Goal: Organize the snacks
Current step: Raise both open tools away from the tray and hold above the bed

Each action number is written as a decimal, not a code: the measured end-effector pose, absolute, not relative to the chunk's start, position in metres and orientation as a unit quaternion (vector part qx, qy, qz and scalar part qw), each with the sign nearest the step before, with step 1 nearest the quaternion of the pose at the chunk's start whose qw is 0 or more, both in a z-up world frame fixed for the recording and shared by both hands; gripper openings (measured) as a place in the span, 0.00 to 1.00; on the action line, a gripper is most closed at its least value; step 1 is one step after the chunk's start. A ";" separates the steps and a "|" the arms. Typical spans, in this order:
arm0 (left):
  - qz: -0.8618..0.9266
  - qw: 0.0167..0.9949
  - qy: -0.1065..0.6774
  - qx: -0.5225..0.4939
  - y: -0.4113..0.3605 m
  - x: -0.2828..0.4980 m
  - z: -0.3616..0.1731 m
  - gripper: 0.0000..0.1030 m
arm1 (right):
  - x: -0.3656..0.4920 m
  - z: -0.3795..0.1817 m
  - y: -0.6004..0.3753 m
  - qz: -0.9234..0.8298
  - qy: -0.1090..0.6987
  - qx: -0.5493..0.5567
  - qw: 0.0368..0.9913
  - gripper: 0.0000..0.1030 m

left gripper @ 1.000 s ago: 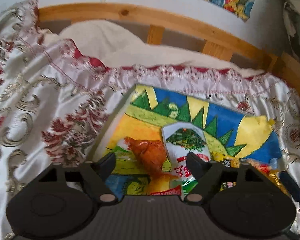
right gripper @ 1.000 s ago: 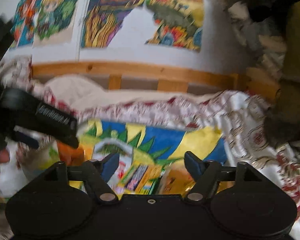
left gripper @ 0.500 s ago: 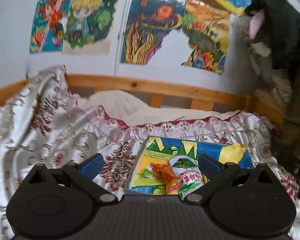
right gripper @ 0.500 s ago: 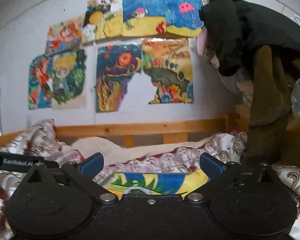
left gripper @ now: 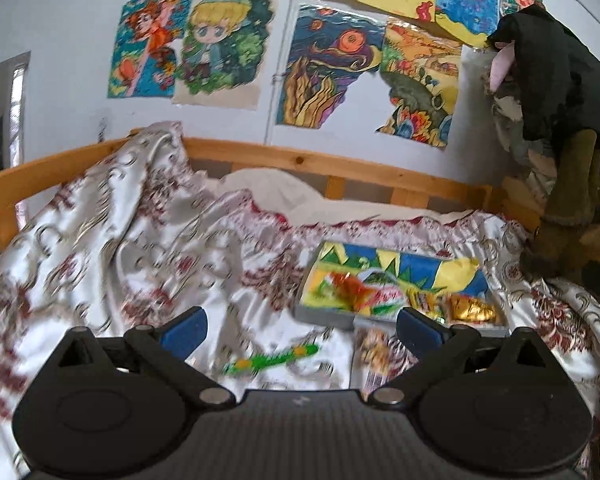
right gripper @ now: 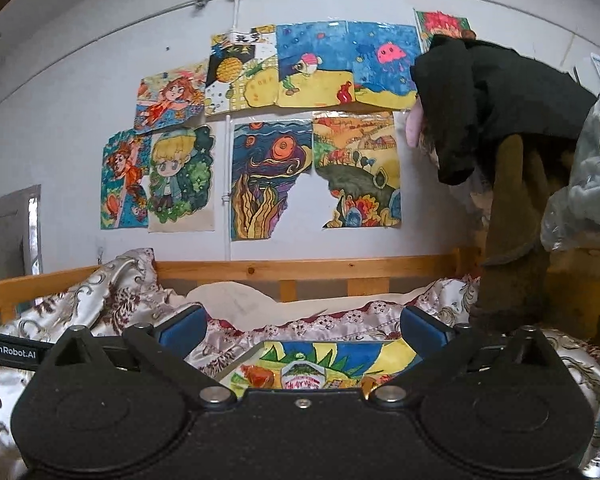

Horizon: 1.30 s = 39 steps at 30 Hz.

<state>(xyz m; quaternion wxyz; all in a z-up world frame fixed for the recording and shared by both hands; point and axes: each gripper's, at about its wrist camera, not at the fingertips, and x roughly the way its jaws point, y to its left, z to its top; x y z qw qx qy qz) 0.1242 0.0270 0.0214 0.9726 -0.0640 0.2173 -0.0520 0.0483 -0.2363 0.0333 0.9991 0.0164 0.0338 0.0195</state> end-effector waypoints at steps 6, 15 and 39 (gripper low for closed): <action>-0.045 0.975 0.209 -0.064 0.036 0.096 0.026 1.00 | 0.018 0.026 -0.227 0.026 0.049 -0.003 0.998 0.99; -0.035 0.972 0.224 -0.054 0.041 0.074 0.023 1.00 | -0.013 0.017 -0.216 0.035 0.078 -0.015 0.996 0.99; -0.057 0.938 0.341 -0.016 0.034 0.061 0.008 1.00 | -0.027 -0.006 -0.200 -0.017 0.182 -0.088 0.979 0.99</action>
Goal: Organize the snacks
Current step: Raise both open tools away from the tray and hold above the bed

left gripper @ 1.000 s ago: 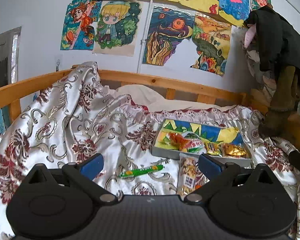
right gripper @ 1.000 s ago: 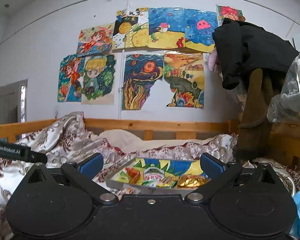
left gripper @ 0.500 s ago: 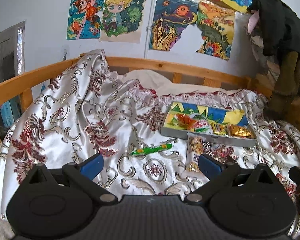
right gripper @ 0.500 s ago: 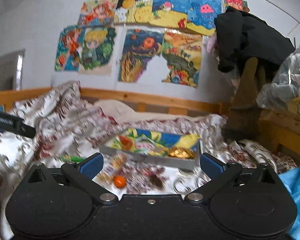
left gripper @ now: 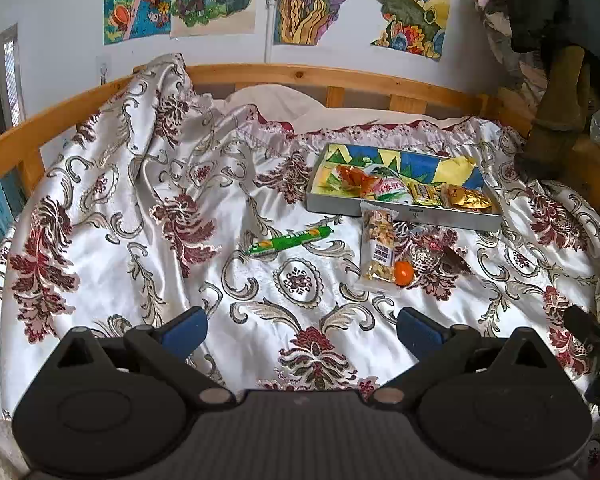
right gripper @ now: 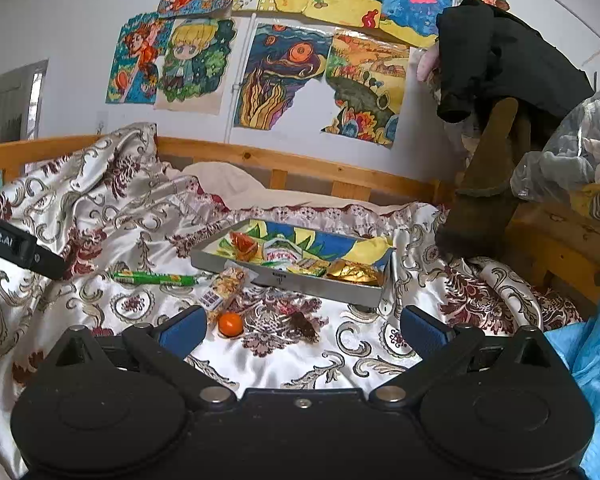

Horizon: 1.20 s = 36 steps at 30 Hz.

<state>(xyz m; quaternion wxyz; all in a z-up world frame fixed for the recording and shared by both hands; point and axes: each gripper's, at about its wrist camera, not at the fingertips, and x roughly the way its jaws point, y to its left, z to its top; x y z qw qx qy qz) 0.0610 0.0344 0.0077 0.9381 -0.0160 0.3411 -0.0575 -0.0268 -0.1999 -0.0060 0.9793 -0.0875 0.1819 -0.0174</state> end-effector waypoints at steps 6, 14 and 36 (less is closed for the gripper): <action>-0.053 0.930 0.364 -0.026 0.036 0.070 0.005 1.00 | -0.021 -0.013 -0.192 -0.028 0.205 -0.117 0.971 0.99; -0.057 0.926 0.374 -0.018 0.032 0.074 0.003 1.00 | -0.014 -0.020 -0.183 -0.029 0.225 -0.145 0.963 0.99; -0.092 0.907 0.412 0.015 0.012 0.131 -0.018 1.00 | 0.057 -0.034 -0.186 0.092 0.282 -0.151 0.943 0.99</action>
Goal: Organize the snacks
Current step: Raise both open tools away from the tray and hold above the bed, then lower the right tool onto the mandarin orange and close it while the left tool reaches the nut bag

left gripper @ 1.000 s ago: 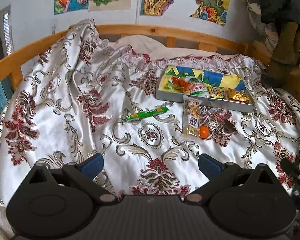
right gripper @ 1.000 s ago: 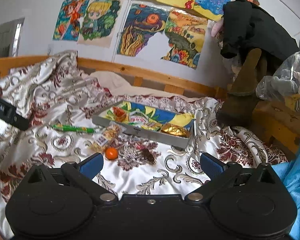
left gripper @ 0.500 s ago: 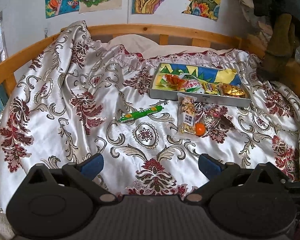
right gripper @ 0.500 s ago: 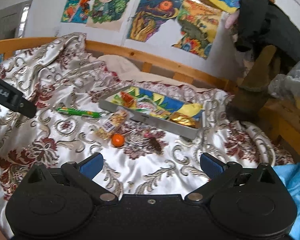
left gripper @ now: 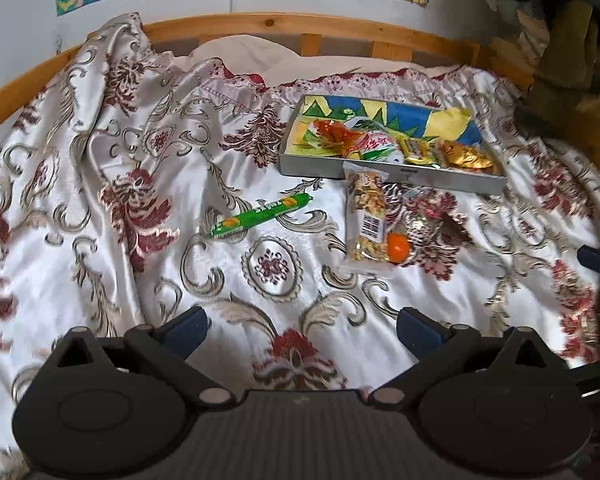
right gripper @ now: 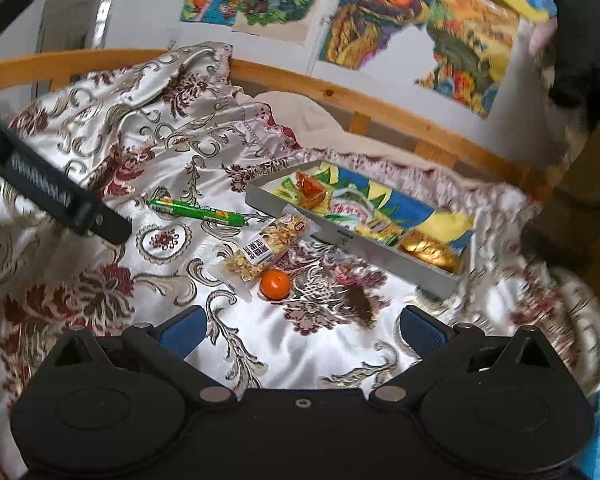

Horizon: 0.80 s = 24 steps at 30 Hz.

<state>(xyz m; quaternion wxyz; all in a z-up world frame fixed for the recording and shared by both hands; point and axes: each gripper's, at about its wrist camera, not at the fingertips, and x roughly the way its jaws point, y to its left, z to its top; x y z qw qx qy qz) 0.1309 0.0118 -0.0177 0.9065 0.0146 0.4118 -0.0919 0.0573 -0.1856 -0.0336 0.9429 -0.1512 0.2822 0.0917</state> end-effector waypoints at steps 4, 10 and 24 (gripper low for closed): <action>-0.097 0.900 0.424 0.016 0.004 0.152 -0.027 1.00 | 0.074 -0.038 -0.194 0.077 0.287 -0.138 0.945 0.99; -0.105 0.899 0.426 0.016 -0.011 0.181 -0.037 1.00 | 0.094 -0.045 -0.206 0.064 0.300 -0.129 0.943 0.99; -0.155 0.917 0.366 0.020 -0.031 0.242 -0.055 1.00 | 0.147 -0.075 -0.211 0.173 0.328 -0.115 0.921 0.87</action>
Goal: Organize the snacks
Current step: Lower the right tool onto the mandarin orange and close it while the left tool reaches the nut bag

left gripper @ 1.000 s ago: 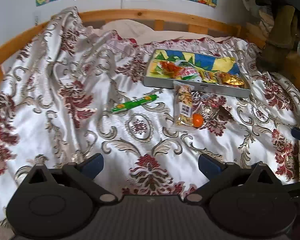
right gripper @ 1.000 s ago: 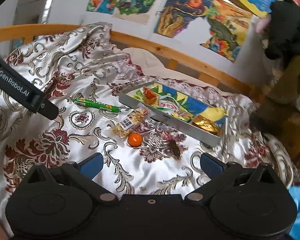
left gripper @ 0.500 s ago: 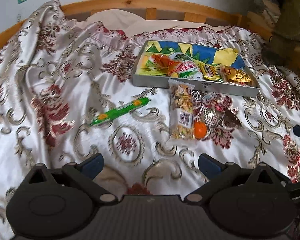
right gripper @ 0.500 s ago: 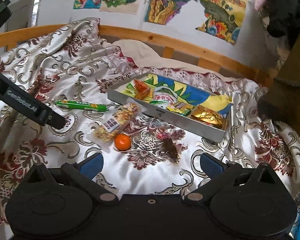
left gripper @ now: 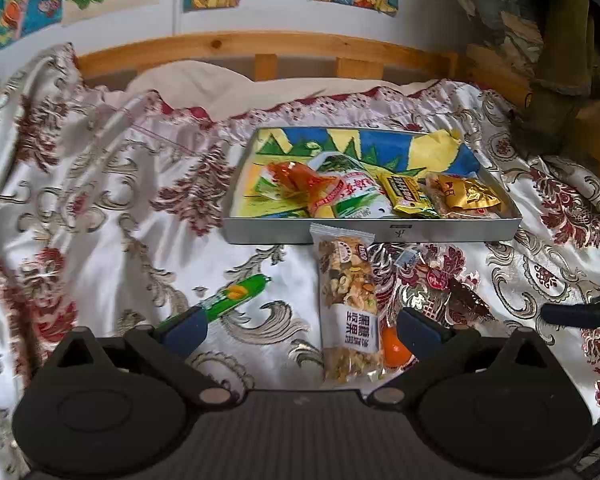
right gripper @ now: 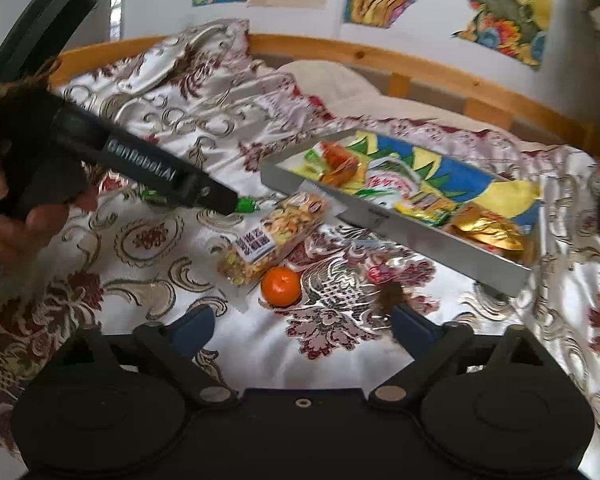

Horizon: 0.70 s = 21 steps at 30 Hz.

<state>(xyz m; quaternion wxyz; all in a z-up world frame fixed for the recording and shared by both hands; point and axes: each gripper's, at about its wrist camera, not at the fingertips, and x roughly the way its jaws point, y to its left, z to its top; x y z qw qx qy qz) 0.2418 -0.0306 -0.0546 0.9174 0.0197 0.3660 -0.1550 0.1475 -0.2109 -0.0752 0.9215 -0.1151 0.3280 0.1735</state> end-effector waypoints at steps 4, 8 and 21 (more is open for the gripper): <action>-0.174 0.910 0.377 0.005 -0.032 0.260 -0.063 1.00 | 0.159 -0.089 -0.205 0.188 0.336 -0.119 0.915 0.77; -0.200 0.900 0.387 -0.013 -0.034 0.275 -0.071 1.00 | 0.168 -0.099 -0.198 0.197 0.335 -0.132 0.912 0.73; -0.236 0.871 0.430 -0.033 -0.048 0.306 -0.094 0.75 | 0.205 -0.127 -0.175 0.194 0.338 -0.154 0.908 0.63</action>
